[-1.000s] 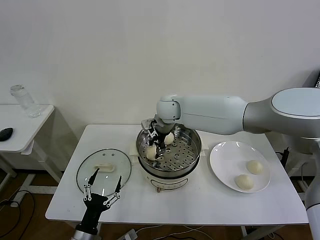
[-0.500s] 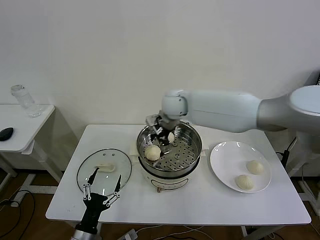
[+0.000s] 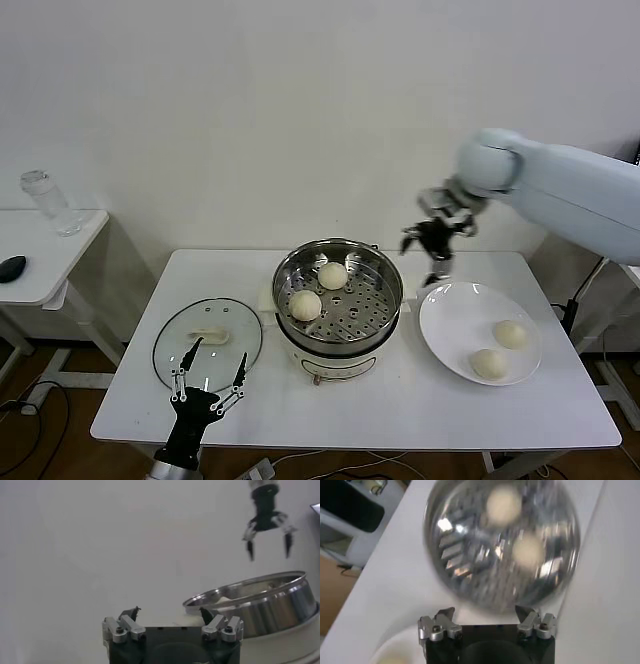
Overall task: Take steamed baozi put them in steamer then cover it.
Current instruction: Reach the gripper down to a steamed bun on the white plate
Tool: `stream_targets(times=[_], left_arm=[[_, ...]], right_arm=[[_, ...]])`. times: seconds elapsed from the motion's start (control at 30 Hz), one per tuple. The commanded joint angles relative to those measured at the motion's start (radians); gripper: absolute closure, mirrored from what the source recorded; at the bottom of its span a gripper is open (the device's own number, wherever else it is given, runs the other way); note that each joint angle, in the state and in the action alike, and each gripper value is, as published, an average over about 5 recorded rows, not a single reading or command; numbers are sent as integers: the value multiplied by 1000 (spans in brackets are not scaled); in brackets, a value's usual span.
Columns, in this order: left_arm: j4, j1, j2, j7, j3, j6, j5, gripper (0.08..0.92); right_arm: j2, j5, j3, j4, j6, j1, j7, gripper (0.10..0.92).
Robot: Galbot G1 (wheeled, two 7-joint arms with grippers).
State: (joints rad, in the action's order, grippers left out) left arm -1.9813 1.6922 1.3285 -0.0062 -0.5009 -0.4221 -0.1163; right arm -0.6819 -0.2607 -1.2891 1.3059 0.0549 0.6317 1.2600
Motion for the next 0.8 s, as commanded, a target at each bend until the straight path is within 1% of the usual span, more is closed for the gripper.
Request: stream_targets(times=[0.03, 0.3, 0.8], left_arm=[[-3, 5, 3, 1, -4, 0, -3, 177], [-2, 13, 14, 0, -33, -4, -6, 177], [9, 20, 16, 1, -40, -12, -11, 177]], right_arm=[[209, 143, 147, -101, -105, -283, 11, 203], [130, 194, 231, -169, -117, -463, -12, 203], [73, 227, 250, -209, -118, -517, -11, 203]])
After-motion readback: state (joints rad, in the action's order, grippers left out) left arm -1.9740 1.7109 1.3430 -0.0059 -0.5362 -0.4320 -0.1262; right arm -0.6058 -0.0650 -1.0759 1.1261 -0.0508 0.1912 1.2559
